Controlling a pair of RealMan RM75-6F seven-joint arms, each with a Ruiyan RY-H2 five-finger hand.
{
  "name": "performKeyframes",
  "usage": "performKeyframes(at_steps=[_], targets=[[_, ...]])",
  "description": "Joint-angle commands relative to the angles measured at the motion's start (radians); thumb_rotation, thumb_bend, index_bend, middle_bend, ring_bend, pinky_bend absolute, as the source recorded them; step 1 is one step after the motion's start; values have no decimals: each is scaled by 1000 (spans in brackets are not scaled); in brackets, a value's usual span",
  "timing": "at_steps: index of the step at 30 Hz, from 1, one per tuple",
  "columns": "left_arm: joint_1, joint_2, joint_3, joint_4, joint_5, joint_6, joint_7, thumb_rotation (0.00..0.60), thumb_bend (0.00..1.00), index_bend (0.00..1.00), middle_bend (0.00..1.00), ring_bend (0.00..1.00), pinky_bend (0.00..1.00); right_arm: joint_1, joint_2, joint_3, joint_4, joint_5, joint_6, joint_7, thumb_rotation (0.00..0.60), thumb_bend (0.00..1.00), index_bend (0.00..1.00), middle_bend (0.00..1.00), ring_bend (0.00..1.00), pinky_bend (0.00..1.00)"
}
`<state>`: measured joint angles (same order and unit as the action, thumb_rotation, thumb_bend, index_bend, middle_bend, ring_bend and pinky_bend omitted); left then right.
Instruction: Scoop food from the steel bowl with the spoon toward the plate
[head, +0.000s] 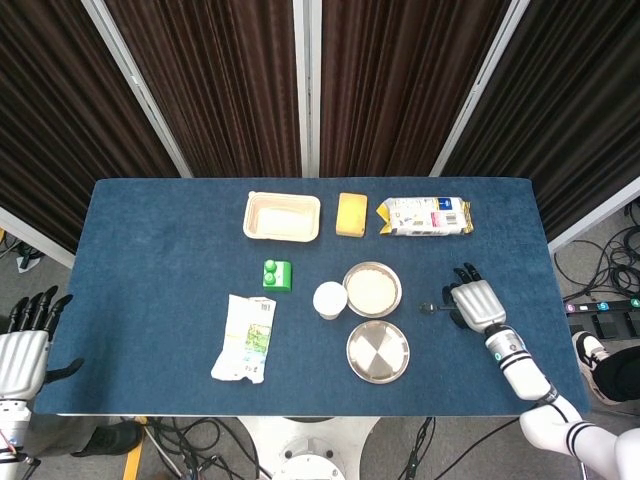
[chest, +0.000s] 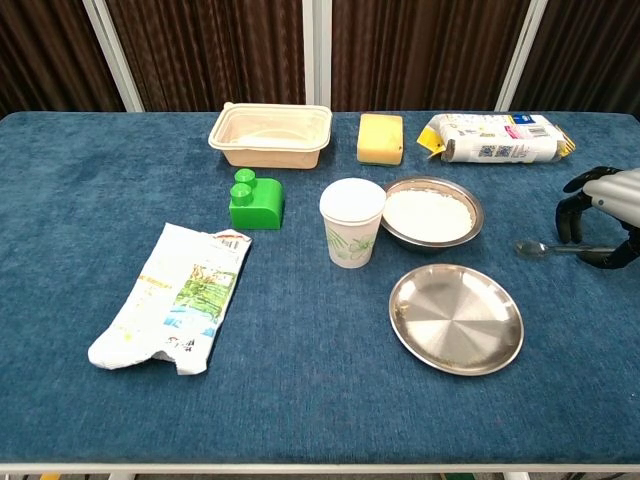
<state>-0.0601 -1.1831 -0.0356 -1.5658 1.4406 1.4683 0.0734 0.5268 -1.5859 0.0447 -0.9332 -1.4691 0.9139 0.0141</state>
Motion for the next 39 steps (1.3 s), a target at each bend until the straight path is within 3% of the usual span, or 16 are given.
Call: performKeyframes(at_steps=[1, 20, 32, 35, 39], targets=[[0, -1, 1, 2, 0, -1, -1, 600, 26, 166, 126, 16, 20, 3, -3, -1, 4, 3, -3, 2, 600, 294, 480, 464, 109, 51], [-3, -7, 4, 15, -3, -17, -16, 600, 26, 166, 124, 16, 20, 8, -12, -13, 14, 12, -1, 5, 600, 303, 480, 506, 131, 51], [-1, -15, 6, 30, -3, -18, -35, 600, 26, 166, 123, 16, 20, 14, -13, -11, 9, 21, -4, -14, 600, 321, 562, 546, 172, 61], [1, -15, 6, 30, -3, -15, -39, 600, 26, 166, 123, 16, 20, 20, 17, -8, -28, 18, -2, -25, 600, 327, 573, 549, 172, 61], [2, -17, 6, 36, 2, -10, -46, 600, 26, 166, 122, 16, 20, 47, 123, -1, -146, 19, -29, -75, 600, 327, 584, 554, 172, 61]])
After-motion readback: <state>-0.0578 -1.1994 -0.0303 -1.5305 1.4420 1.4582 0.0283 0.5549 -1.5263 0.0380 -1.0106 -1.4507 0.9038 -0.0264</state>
